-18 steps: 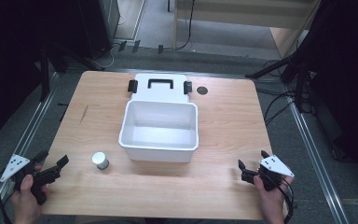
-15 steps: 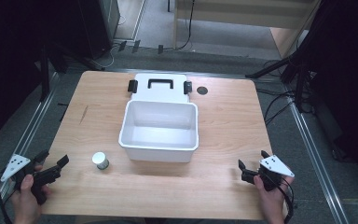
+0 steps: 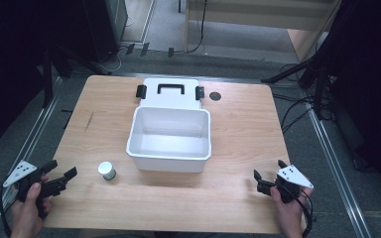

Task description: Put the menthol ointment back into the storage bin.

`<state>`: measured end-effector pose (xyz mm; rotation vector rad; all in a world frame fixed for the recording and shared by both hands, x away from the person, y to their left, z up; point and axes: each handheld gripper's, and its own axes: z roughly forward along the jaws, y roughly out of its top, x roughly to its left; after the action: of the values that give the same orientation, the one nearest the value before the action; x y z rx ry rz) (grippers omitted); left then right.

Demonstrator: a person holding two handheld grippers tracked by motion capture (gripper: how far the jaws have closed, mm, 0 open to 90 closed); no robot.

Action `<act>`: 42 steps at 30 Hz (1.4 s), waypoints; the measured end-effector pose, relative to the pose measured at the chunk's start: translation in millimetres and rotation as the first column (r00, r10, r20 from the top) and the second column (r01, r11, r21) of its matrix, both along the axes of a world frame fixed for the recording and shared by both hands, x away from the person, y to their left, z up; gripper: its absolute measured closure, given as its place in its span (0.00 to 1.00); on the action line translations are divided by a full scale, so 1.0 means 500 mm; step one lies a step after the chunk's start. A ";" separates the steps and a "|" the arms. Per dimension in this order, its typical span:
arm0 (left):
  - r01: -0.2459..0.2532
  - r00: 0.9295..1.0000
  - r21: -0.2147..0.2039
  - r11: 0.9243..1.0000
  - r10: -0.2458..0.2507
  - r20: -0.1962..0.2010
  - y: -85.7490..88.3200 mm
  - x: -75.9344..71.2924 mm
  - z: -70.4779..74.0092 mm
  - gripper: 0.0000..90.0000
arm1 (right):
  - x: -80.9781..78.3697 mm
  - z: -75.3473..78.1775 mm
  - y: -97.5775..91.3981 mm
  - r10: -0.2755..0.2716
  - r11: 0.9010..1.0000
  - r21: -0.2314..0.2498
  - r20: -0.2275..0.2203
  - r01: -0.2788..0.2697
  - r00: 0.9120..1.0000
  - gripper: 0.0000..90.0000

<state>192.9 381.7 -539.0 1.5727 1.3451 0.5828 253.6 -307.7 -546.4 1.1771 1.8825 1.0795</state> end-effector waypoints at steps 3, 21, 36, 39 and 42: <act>0.016 1.000 0.007 1.000 -0.016 0.000 -0.006 0.000 0.010 0.16 | 0.000 0.000 0.000 -0.002 1.000 0.002 -0.003 0.002 1.000 0.07; 0.224 0.970 0.290 0.930 -0.184 -0.158 -0.111 0.024 0.105 0.14 | 0.000 0.000 0.000 -0.001 1.000 -0.003 -0.002 0.001 1.000 0.07; 0.419 0.886 0.440 0.794 -0.252 -0.389 -0.180 0.072 0.164 0.12 | -0.001 0.000 -0.001 -0.001 1.000 0.007 0.000 0.001 1.000 0.07; 0.457 0.862 0.450 0.767 -0.259 -0.436 -0.192 0.081 0.164 0.13 | -0.001 0.000 -0.001 -0.001 1.000 0.007 0.000 0.001 1.000 0.07; 0.519 0.816 0.442 0.731 -0.272 -0.510 -0.210 0.095 0.161 0.13 | -0.001 0.000 -0.001 -0.002 1.000 0.008 0.000 0.002 1.000 0.07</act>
<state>240.3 276.9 -458.6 2.5274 1.0982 0.3936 253.1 -308.3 -546.2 1.1829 1.8789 1.0867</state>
